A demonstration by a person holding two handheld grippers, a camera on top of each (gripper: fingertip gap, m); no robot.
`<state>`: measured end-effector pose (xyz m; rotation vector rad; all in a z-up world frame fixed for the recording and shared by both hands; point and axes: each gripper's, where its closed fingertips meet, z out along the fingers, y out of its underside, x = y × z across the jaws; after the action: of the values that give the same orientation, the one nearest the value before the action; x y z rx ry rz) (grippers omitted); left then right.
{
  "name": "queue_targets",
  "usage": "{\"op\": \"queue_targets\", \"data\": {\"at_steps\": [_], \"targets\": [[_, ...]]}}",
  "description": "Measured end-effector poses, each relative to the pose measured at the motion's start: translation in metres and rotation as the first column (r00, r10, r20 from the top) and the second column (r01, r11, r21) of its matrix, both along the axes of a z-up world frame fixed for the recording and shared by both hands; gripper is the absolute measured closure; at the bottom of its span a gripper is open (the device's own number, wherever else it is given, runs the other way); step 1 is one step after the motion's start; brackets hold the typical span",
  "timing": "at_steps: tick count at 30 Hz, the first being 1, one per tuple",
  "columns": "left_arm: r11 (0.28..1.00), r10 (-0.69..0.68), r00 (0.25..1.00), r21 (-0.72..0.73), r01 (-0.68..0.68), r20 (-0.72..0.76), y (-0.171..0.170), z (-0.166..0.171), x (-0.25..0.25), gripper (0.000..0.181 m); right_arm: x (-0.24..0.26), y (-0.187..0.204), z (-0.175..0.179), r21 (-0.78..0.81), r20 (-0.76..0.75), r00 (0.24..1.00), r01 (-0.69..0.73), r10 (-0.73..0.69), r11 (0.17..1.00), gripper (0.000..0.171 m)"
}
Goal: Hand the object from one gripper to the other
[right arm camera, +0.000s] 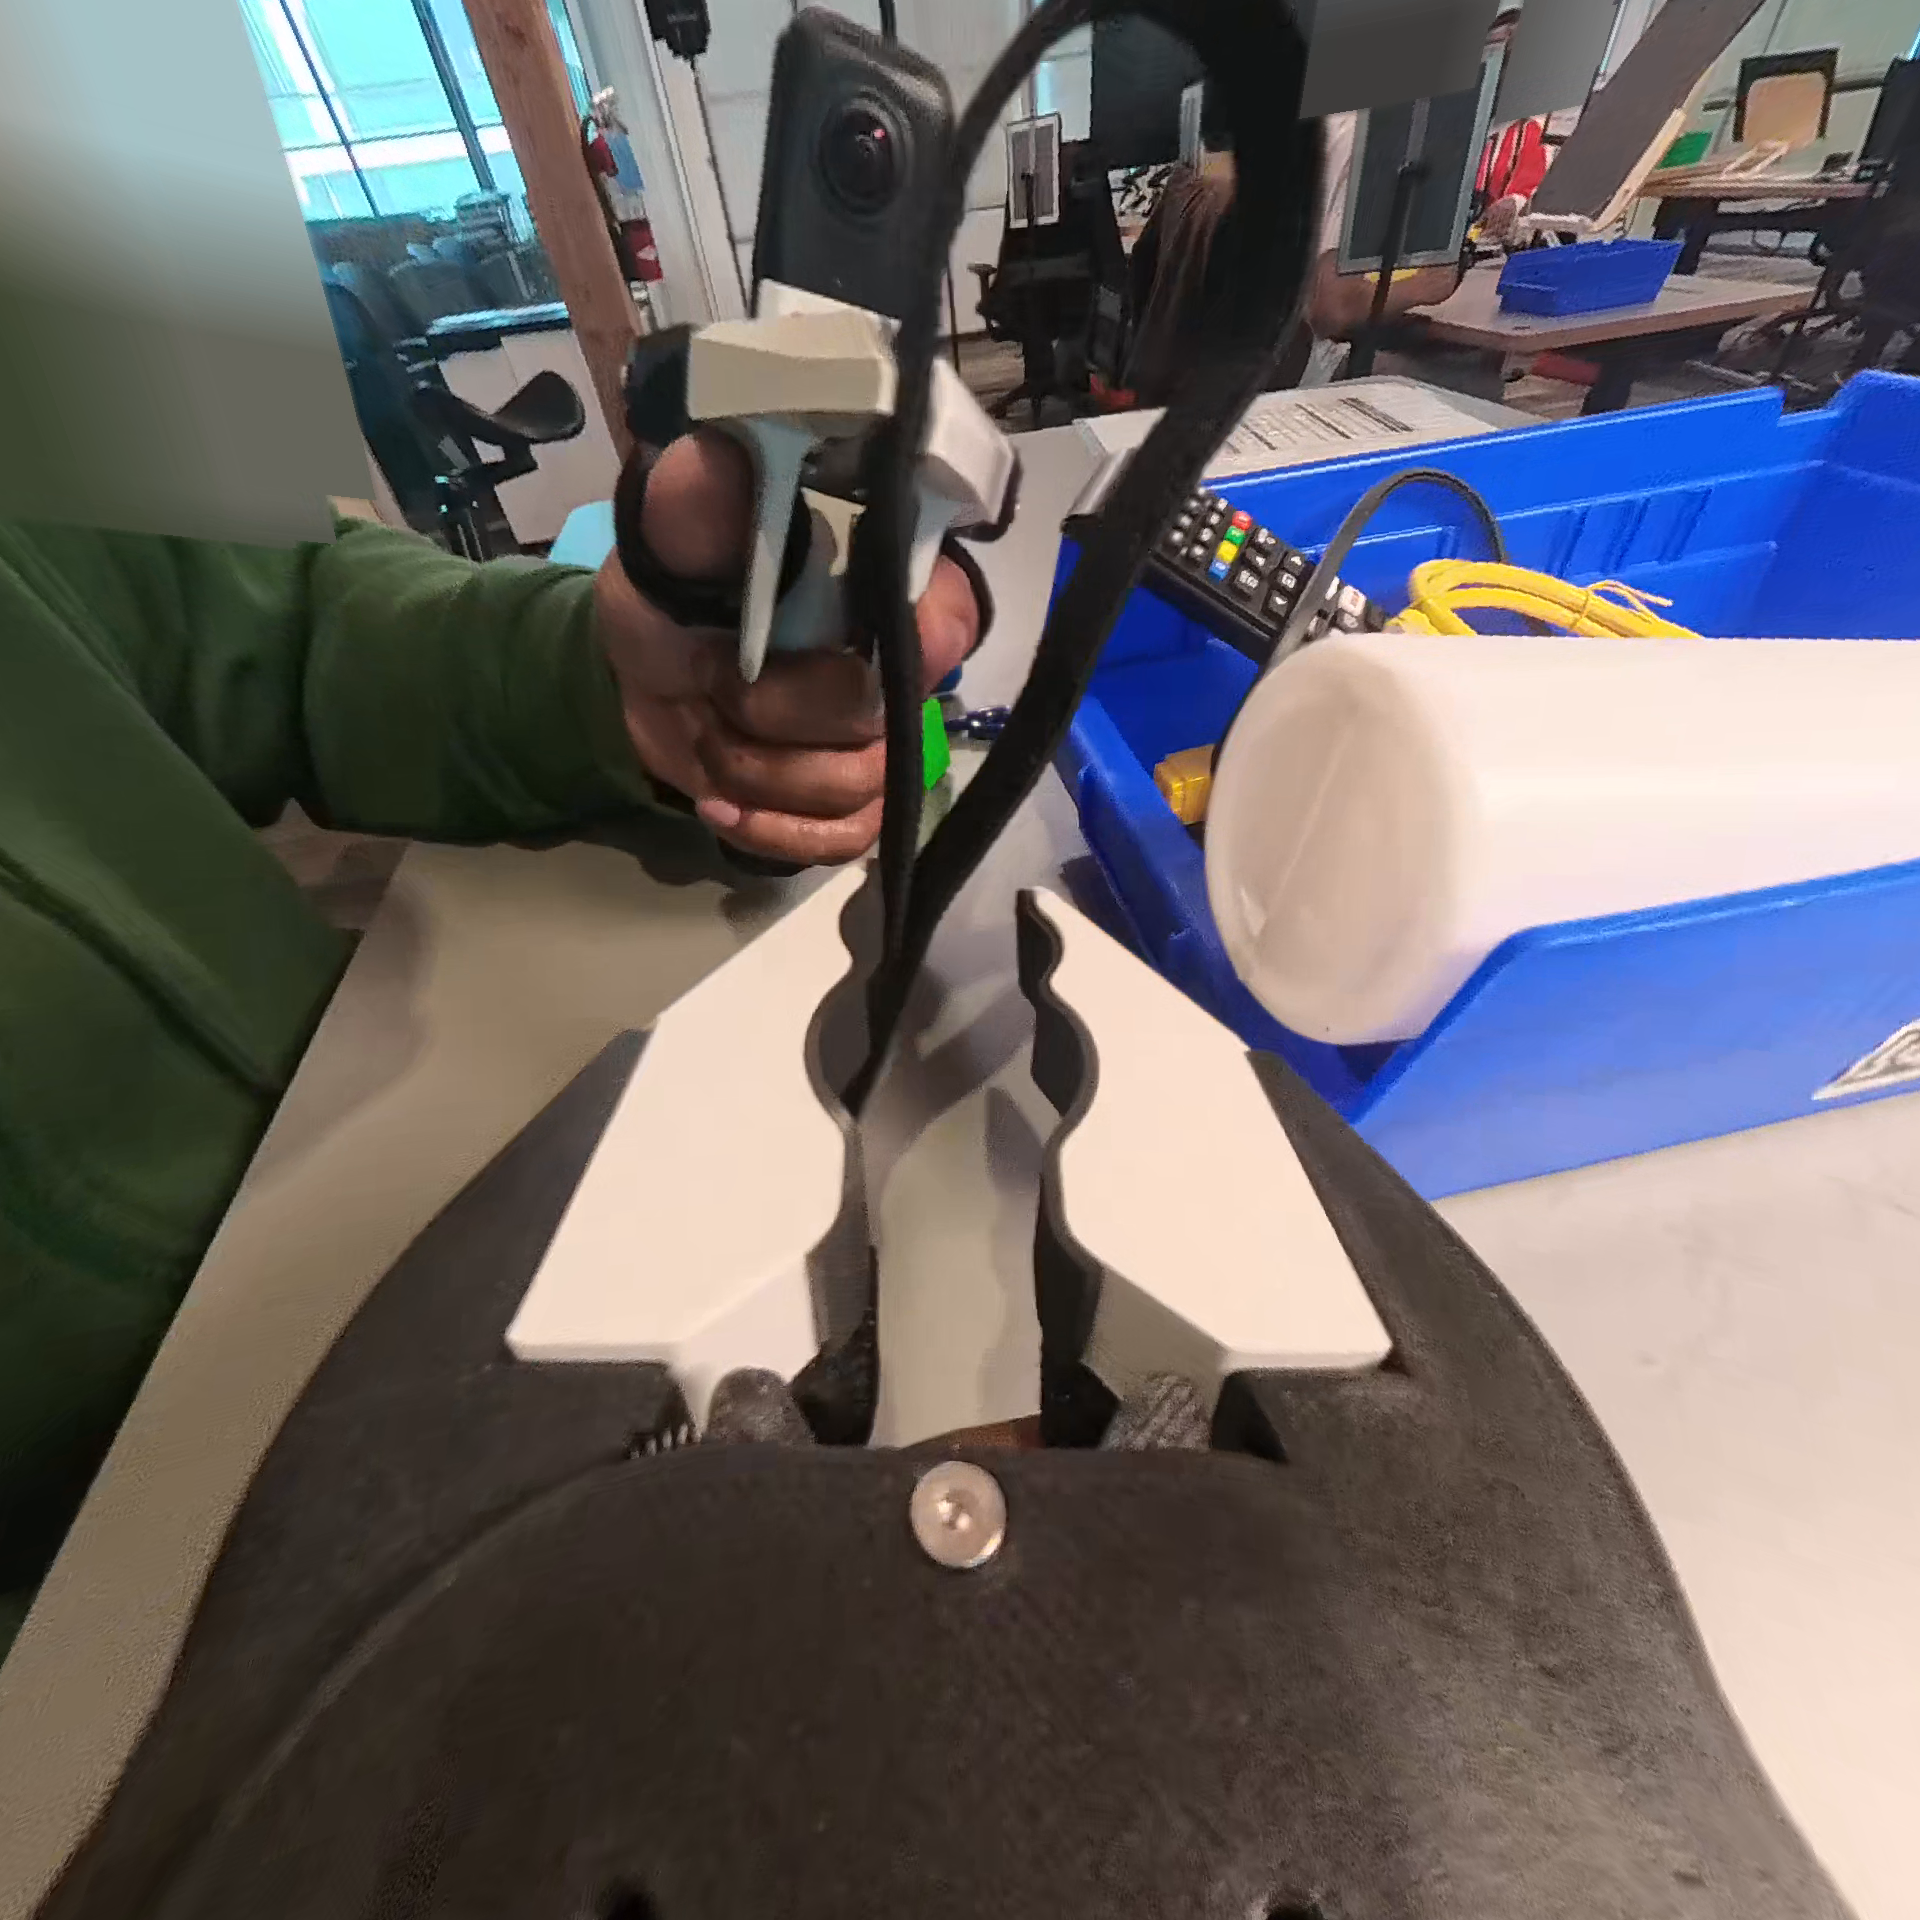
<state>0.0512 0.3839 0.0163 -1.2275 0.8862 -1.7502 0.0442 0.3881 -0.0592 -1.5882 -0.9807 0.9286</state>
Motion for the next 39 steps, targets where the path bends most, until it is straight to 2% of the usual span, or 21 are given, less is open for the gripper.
{"op": "queue_targets", "data": {"at_steps": [2,5,8,12,18,25,27,31,34,37,39], "targets": [[1.0,-0.002,1.0,-0.001,0.002,0.0,0.0,-0.001,0.001,0.179,-0.003,-0.004,-0.002,0.026,0.027,1.0,-0.012,0.011,1.0,0.157],[1.0,-0.005,1.0,-0.006,0.005,-0.005,0.0,-0.003,0.002,0.179,-0.006,-0.006,-0.004,0.067,0.057,0.998,-0.011,0.007,0.998,0.165],[1.0,0.01,1.0,-0.022,-0.01,-0.004,0.004,-0.003,0.001,0.178,-0.003,0.001,-0.004,0.114,0.075,0.996,0.04,-0.049,0.993,0.165],[0.997,0.074,0.997,-0.033,-0.075,-0.027,0.017,-0.006,0.0,0.161,0.008,0.013,0.004,0.156,0.04,0.992,0.109,-0.117,0.982,0.166],[0.997,0.066,0.997,-0.043,-0.068,-0.051,0.017,-0.009,0.002,0.15,0.013,0.011,0.02,0.137,-0.068,0.994,0.091,-0.082,0.986,0.166],[1.0,0.007,0.991,-0.017,-0.009,-0.13,0.002,-0.023,0.013,0.143,0.006,0.001,0.02,0.13,-0.086,0.996,0.033,-0.021,0.991,0.166],[1.0,0.003,0.99,0.001,-0.003,-0.141,-0.001,-0.025,0.015,0.144,0.004,-0.001,0.018,0.118,-0.088,0.996,0.018,-0.007,0.993,0.166],[0.998,0.016,0.99,0.059,-0.008,-0.141,-0.005,-0.025,0.015,0.17,0.002,-0.004,0.017,0.117,-0.081,0.997,0.003,0.007,0.993,0.165],[0.995,0.048,0.985,0.098,-0.032,-0.167,-0.003,-0.027,0.015,0.174,0.001,-0.003,0.016,0.147,-0.054,0.999,0.013,-0.005,0.989,0.161],[0.993,0.088,0.972,0.091,-0.069,-0.217,0.004,-0.033,0.015,0.175,0.006,0.005,0.015,0.277,0.021,0.996,0.074,-0.084,0.958,0.147],[0.994,0.104,0.962,0.064,-0.091,-0.253,0.009,-0.037,0.014,0.174,0.012,0.011,0.019,0.423,0.078,0.983,0.121,-0.169,0.898,0.143]]}}
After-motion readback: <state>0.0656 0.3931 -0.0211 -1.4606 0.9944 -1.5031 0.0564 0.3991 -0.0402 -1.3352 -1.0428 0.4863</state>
